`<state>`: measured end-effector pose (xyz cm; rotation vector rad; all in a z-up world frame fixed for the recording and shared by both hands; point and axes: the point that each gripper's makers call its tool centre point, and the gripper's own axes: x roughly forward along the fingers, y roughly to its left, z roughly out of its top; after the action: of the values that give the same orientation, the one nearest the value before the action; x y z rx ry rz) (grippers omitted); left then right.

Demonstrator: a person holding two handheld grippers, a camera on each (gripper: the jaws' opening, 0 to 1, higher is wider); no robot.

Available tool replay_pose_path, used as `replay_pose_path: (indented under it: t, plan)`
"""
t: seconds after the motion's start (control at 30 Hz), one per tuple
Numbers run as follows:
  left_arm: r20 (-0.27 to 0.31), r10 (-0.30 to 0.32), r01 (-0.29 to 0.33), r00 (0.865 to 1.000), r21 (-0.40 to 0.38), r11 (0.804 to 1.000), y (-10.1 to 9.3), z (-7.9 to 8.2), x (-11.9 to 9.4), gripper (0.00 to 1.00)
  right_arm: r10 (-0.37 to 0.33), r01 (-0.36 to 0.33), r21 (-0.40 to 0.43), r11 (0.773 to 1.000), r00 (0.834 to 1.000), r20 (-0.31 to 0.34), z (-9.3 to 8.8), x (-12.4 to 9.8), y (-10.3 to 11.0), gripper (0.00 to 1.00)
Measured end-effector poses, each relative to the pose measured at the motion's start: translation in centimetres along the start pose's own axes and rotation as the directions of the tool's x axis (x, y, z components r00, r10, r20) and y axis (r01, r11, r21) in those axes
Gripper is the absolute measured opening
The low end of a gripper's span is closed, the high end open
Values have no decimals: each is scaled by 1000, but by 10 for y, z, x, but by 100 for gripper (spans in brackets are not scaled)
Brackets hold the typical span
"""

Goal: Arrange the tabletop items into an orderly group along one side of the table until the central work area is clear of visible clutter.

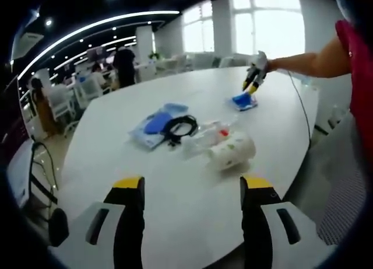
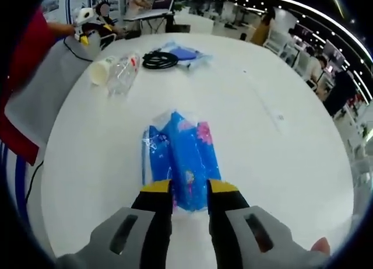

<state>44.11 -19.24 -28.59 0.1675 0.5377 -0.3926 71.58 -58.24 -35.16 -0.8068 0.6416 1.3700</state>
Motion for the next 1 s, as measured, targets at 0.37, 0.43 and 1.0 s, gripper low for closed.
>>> replay_pose_path:
  t: [0.37,0.43,1.0]
  plan:
    - [6,-12,12,1000,-2,1000,-3,1,1,64,-12,12,12,1000,999,31,10,-3,4,40]
    - [6,-14,14,1000,-3,1000,-3,1,1,64,-12,12,16,1000,999,35,11,-4,5,41]
    - [15,-26,26,1000,-5,1000,-4,3,2,64,-41,24,112,993,988,150,32,-7,16,69]
